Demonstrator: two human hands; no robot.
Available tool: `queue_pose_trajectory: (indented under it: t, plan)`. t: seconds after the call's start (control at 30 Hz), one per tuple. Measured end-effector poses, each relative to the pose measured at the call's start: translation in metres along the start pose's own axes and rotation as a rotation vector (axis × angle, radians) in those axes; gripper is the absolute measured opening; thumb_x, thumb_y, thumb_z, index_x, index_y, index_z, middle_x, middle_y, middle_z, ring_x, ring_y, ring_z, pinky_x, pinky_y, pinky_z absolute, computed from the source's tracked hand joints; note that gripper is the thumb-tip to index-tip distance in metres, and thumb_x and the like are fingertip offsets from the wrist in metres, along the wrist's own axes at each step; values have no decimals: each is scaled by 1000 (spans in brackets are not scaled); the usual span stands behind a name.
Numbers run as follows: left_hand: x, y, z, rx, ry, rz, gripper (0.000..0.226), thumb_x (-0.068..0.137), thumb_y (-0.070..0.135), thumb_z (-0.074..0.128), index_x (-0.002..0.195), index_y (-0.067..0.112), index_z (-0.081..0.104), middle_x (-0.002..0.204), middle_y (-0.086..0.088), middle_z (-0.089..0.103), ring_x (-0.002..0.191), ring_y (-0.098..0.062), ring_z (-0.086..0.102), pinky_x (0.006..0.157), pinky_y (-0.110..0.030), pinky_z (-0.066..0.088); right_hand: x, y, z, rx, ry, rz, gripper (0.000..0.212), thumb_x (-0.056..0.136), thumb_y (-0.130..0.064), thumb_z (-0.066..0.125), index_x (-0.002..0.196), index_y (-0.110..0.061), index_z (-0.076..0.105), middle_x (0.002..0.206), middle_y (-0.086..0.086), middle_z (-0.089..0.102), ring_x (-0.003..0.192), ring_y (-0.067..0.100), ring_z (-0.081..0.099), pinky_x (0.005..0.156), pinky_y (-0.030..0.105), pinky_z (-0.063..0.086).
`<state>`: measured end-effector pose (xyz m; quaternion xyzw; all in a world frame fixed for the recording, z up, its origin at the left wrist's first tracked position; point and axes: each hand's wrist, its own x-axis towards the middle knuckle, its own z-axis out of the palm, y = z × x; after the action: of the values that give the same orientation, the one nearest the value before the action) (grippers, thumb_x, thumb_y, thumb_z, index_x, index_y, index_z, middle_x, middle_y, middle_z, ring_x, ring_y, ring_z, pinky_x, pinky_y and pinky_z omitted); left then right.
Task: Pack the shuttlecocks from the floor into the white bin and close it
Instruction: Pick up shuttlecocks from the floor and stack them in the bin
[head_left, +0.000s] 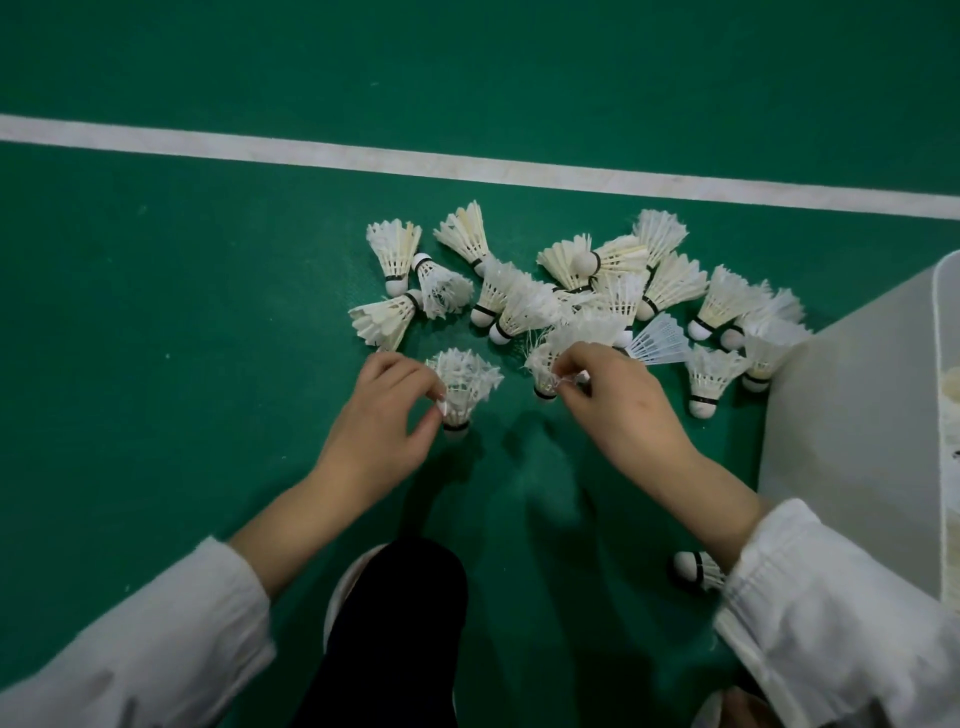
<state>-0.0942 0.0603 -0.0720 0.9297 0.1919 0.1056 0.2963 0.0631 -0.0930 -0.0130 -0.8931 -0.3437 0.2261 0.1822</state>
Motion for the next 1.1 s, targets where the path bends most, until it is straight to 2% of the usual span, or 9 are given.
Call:
queue_pose_trajectory:
  t: [0.1,0.2,0.37,0.47,0.57,0.73,0.9,1.0,1.1]
  plan:
    - [-8,-4,-8,-1,63,-9,12,80,23,59,75,13,65,87,6,67,99,-20,50,90,-14,29,0,0,2,2,-3,1,17,88,-11,51,102,-12,60,107,6,63,93,24,57,75,30,39]
    - [-9,-2,-15,-164,14,-215,4,83,13,65,82,10,68,83,4,68,79,-4,58,74,-4,37,0,-2,4,19,-3,0,16,88,-12,51,101,-13,60,107,5,63,90,22,55,77,31,41]
    - [1,-8,-10,-587,-16,-570,10,92,15,54,84,9,58,74,-6,62,54,-5,58,59,-23,51,-1,-8,5,21,-11,-22,16,89,-12,51,102,-14,60,107,4,63,93,22,57,82,34,46]
    - [11,-16,-3,-568,84,-748,23,95,32,46,91,12,57,77,-5,58,66,-14,56,61,-31,48,-1,-8,5,20,-13,-32,16,89,-12,52,103,-13,60,107,4,63,95,22,57,83,33,45]
    - [24,-21,2,-469,106,-834,30,92,37,51,112,16,52,105,-4,58,91,-18,53,76,-29,39,0,-7,5,20,-9,-39,17,89,-11,52,103,-12,61,107,5,63,96,22,57,82,30,42]
    - [48,-15,13,-571,112,-884,51,90,26,59,135,9,43,137,-7,47,116,-18,48,89,-24,33,3,-6,7,33,6,-44,15,88,-11,53,101,-11,62,104,6,62,97,22,56,81,28,40]
    - [48,-21,15,-760,216,-929,13,86,12,62,97,9,68,97,-12,70,82,-18,65,85,-37,53,3,-6,5,41,18,-58,16,89,-13,53,102,-11,62,103,6,61,97,21,56,83,28,40]
    - [36,-16,1,-596,178,-774,12,90,19,58,90,10,67,77,-2,70,48,-1,54,55,-15,47,0,-5,-1,50,30,-75,17,90,-14,53,104,-11,63,103,5,60,97,19,56,85,27,41]
    - [21,5,-22,-337,99,-565,15,90,24,56,97,19,68,83,5,70,54,-1,50,46,-6,34,-4,-2,-17,62,64,-103,18,90,-13,52,104,-12,64,101,3,60,95,18,57,84,27,43]
